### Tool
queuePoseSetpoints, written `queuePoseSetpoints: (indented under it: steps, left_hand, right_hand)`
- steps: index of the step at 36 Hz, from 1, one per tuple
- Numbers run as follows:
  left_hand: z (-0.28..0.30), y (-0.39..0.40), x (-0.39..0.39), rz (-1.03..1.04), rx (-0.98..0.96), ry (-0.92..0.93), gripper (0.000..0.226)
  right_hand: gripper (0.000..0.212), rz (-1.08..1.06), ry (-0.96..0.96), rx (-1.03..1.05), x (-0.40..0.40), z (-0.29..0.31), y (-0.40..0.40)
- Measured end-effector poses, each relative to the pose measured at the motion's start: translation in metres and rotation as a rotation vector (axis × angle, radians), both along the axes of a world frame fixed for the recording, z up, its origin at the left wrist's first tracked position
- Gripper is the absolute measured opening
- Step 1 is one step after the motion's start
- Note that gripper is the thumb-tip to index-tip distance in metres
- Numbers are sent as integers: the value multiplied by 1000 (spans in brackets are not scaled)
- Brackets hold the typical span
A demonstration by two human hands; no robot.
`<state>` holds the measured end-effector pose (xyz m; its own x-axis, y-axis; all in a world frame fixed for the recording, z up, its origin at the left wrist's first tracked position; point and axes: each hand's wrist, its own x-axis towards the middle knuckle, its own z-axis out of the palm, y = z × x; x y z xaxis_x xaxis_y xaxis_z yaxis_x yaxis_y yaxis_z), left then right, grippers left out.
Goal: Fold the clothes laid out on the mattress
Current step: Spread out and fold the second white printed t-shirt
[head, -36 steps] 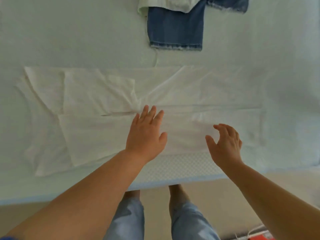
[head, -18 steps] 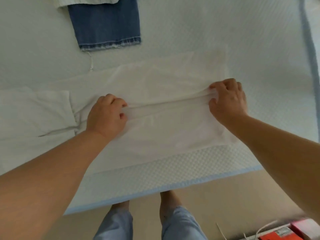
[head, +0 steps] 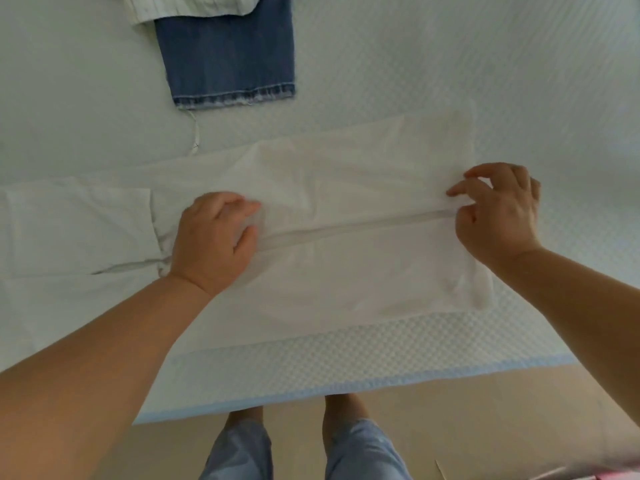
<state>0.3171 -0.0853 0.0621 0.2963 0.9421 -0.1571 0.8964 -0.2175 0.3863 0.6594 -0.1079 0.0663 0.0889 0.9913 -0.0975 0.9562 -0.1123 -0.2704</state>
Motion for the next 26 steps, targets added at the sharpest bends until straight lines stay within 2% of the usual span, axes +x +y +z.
queuePoseSetpoints:
  steps: [3,5,7,9,12,17,19,22,26]
  left_hand:
    - [-6,13,6,-9,30,20,47]
    - [-14,23,11,-32,12,44,53]
    - [-27,30,15,-26,-39,76,59]
    - [-42,34,17,2,-93,90,76]
    - [-50,31,15,29,-89,121,105]
    - [-51,33,0,56,-176,268,125]
    - [-50,34,1,35,-249,331,132]
    - [-48,35,8,7,-324,399,138]
    - [-42,34,17,-11,-339,343,132]
  right_hand:
    - [34,74,75,19,-18,2,18]
    - [44,162,79,-45,-31,-4,35]
    - [53,265,22,-136,-42,-18,50]
    - [60,301,-73,-228,-39,-37,60]
    - [71,181,-161,-287,-9,-51,64]
    - [86,114,-205,-323,10,-53,64]
    - [88,59,-145,-315,5,-48,62]
    - [92,-166,13,-280,-2,-37,51]
    - [86,-445,89,-280,0,-26,34]
